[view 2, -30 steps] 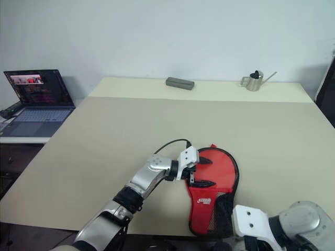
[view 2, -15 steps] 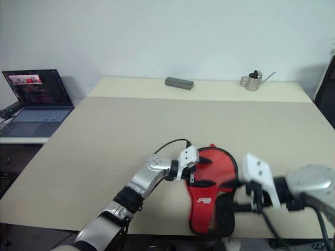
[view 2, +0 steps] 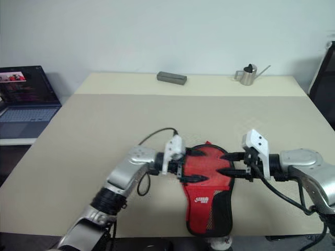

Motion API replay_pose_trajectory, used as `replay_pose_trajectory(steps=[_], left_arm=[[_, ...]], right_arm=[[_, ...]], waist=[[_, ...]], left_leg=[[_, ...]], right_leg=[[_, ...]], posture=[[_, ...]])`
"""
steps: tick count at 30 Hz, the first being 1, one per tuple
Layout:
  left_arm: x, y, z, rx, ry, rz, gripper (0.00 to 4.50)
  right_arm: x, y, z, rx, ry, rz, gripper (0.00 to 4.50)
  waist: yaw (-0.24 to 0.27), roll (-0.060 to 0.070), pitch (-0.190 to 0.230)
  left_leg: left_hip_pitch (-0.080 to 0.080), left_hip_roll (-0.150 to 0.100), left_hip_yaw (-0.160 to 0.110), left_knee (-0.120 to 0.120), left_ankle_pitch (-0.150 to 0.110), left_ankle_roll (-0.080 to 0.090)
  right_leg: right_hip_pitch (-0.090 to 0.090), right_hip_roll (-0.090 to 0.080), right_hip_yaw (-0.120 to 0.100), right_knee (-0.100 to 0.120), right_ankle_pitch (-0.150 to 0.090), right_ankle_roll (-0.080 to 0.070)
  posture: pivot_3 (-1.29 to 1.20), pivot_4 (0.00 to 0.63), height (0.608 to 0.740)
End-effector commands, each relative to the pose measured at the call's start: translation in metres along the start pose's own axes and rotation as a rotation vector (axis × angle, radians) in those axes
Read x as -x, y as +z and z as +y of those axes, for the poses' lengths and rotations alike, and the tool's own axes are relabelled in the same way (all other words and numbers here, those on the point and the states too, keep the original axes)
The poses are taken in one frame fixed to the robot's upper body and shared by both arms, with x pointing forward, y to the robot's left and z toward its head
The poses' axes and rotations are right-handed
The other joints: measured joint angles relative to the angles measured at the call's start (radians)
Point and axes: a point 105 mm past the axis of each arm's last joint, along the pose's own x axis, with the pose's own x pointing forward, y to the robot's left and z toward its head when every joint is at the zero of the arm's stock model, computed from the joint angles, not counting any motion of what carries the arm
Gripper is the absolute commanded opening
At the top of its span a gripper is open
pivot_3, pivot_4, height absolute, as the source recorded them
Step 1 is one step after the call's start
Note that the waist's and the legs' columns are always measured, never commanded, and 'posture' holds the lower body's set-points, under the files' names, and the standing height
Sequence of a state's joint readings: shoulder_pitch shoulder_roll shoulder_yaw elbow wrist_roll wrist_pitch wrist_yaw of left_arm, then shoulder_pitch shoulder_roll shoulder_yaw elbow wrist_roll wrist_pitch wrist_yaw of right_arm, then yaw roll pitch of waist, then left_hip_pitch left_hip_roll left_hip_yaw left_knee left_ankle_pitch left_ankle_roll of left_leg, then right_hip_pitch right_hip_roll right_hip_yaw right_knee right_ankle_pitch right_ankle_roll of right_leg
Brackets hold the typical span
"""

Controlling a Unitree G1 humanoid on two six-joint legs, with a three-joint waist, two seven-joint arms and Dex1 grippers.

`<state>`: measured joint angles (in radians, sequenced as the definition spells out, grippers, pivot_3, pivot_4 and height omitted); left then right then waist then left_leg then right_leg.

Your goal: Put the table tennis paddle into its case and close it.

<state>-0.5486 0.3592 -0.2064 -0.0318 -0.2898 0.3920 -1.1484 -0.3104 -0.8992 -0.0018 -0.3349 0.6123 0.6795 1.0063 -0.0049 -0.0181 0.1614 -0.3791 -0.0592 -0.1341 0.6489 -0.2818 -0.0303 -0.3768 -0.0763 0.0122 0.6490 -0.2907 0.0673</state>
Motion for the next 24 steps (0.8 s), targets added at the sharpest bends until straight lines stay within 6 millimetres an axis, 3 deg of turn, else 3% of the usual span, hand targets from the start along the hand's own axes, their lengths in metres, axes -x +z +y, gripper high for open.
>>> replay_pose_trajectory(steps=[1, 6, 12, 19, 24], left_arm=[[0.036, 0.016, 0.006, 0.040, 0.120, -0.062, 4.50], [0.089, 0.003, 0.019, 0.084, 0.405, -0.043, 4.50], [0.119, 0.008, 0.021, 0.037, 0.612, -0.040, 4.50], [0.132, 0.011, 0.026, -0.050, 0.723, 0.008, 4.50], [0.130, 0.003, 0.029, -0.050, 0.763, 0.023, 4.50]], right_arm=[[0.001, 0.005, -0.014, 0.042, -0.038, -0.039, 2.51], [0.005, 0.007, -0.044, 0.001, -0.075, -0.115, 2.51], [0.004, 0.021, -0.069, -0.023, -0.062, -0.176, 2.51], [0.007, 0.026, -0.119, 0.026, -0.213, -0.191, 2.51], [0.003, 0.026, -0.127, 0.034, -0.218, -0.189, 2.51]], waist=[[-0.003, 0.001, 0.001], [-0.003, 0.002, 0.001], [0.001, 0.002, 0.002], [-0.001, 0.002, 0.002], [-0.004, 0.002, 0.002]], left_leg=[[0.000, 0.000, 0.000, 0.000, 0.000, 0.000], [0.000, 0.000, 0.001, 0.000, 0.000, 0.000], [-0.001, 0.000, 0.001, 0.000, 0.000, -0.001], [-0.001, 0.000, 0.003, -0.001, 0.001, -0.001], [-0.003, 0.001, 0.003, -0.001, 0.001, -0.001]], right_leg=[[0.000, 0.000, 0.000, 0.000, 0.000, 0.000], [-0.001, 0.000, 0.002, 0.001, 0.000, 0.000], [-0.002, 0.000, 0.002, 0.001, 0.001, -0.001], [-0.003, 0.000, 0.003, 0.001, 0.001, -0.002], [-0.007, 0.000, 0.004, 0.001, 0.001, -0.002]], posture=[[0.00, 0.150, 0.740], [0.00, 0.150, 0.740], [0.00, 0.150, 0.740], [0.00, 0.150, 0.740], [0.00, 0.150, 0.740]])
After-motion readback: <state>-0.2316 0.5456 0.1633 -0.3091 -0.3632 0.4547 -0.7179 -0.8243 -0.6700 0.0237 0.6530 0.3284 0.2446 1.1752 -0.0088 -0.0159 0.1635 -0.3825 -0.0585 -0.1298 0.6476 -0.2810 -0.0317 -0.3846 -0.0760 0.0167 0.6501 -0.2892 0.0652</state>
